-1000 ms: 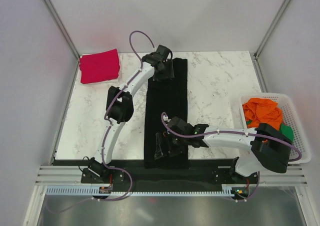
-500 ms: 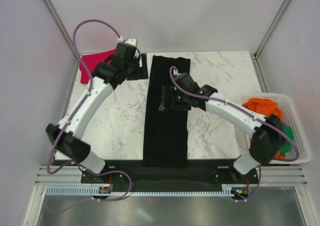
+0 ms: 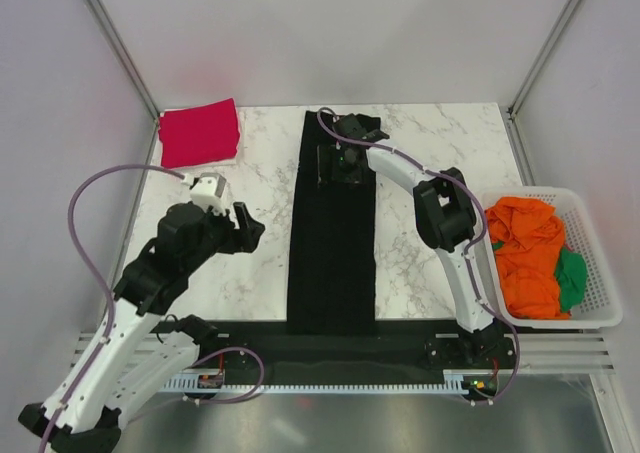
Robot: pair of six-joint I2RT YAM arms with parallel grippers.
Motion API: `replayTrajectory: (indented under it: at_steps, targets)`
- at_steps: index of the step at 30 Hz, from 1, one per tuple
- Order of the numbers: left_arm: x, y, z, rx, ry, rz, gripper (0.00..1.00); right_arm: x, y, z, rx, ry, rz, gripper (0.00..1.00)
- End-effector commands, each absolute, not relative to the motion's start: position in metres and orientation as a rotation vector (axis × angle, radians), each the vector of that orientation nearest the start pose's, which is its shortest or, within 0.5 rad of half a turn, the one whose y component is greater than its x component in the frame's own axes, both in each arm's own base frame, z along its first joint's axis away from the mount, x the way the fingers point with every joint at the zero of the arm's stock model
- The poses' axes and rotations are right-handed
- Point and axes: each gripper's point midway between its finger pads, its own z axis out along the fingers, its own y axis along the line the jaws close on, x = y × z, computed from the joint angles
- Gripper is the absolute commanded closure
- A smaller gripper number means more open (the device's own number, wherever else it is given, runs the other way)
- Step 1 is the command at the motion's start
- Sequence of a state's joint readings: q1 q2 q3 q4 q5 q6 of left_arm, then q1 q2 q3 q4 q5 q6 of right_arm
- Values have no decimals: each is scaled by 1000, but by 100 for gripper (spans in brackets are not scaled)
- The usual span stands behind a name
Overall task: Fold and stack the t-shirts
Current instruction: Fold the tshirt
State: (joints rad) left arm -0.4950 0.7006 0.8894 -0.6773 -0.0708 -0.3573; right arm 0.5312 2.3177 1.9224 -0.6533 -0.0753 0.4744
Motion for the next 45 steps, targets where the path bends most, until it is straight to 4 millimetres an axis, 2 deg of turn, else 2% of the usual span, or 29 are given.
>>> replayTrajectory:
  at_steps: [1, 2, 3, 5, 6, 8, 9, 11, 12, 14, 17, 18, 20, 21, 23, 24, 25, 26, 27, 28, 29, 30, 32, 33, 35, 36, 39, 41, 45]
  targets:
    - [220, -119, 247, 139, 1963, -459, 20, 495, 299, 46, -93, 2605, 460, 2]
    - [216, -116, 249, 143, 1934, -463, 20, 501, 297, 41, -89, 2600, 452, 2]
    - [216, -115, 247, 139, 1924, -460, 20, 505, 294, 20, -82, 2625, 431, 2]
    - [216, -113, 246, 131, 1912, -455, 20, 524, 292, 15, -83, 2596, 432, 2]
    - [216, -113, 245, 134, 1908, -452, 20, 529, 289, -7, -74, 2612, 425, 2]
    - [220, -113, 242, 139, 1907, -435, 20, 546, 296, -4, -84, 2569, 480, 2]
    - [223, -115, 238, 152, 1930, -431, 20, 549, 297, -16, -85, 2574, 493, 2]
    - [223, -118, 231, 165, 1972, -429, 20, 557, 307, -2, -96, 2533, 551, 2]
    - [226, -120, 227, 169, 1994, -426, 20, 562, 311, 16, -99, 2492, 580, 2]
    - [227, -120, 221, 140, 2022, -425, 21, 556, 317, 31, -108, 2473, 641, 2]
    - [227, -115, 216, 68, 2060, -408, 20, 551, 331, 92, -158, 2356, 755, 2]
    - [226, -117, 217, 11, 2073, -441, 19, 549, 333, 131, -177, 2293, 775, 2]
    - [221, -125, 216, -52, 2112, -512, 18, 538, 335, 164, -210, 2247, 791, 2]
    - [219, -130, 218, -61, 2117, -553, 16, 526, 330, 197, -214, 2209, 797, 2]
    - [210, -150, 221, -33, 2135, -700, 11, 512, 317, 221, -190, 2186, 759, 2]
    - [211, -157, 219, -36, 2117, -750, 1, 493, 307, 266, -183, 2119, 752, 2]
    - [211, -161, 217, -66, 2103, -789, 0, 472, 295, 238, -147, 2201, 717, 2]
    - [209, -162, 217, -117, 2087, -833, 0, 457, 287, 238, -124, 2212, 692, 2]
    - [208, -164, 202, -135, 2091, -857, 0, 424, 265, 230, -79, 2244, 620, 2]
    - [207, -168, 197, -126, 2083, -887, 0, 404, 256, 223, -45, 2268, 601, 2]
    - [198, -177, 195, -99, 2090, -969, 0, 375, 242, 241, 14, 2242, 614, 2]
    - [194, -179, 181, -125, 2123, -994, 0, 342, 229, 195, 38, 2351, 547, 2]
    - [185, -188, 171, -161, 2185, -1069, 0, 300, 217, 172, 80, 2410, 515, 2]
    - [181, -189, 157, -198, 2242, -1073, 0, 261, 208, 148, 54, 2468, 492, 2]
    - [170, -193, 143, -278, 2315, -1125, 2, 227, 201, 128, 69, 2525, 493, 2]
    - [163, -194, 129, -296, 2360, -1127, 7, 200, 193, 112, 91, 2577, 491, 2]
    - [146, -196, 105, -377, 2420, -1122, 12, 164, 187, 93, 147, 2612, 558, 2]
    - [144, -196, 95, -445, 2431, -1097, 14, 157, 186, 93, 161, 2583, 617, 5]
    - [129, -201, 70, -437, 2530, -1005, 19, 148, 183, 72, 160, 2618, 620, 17]
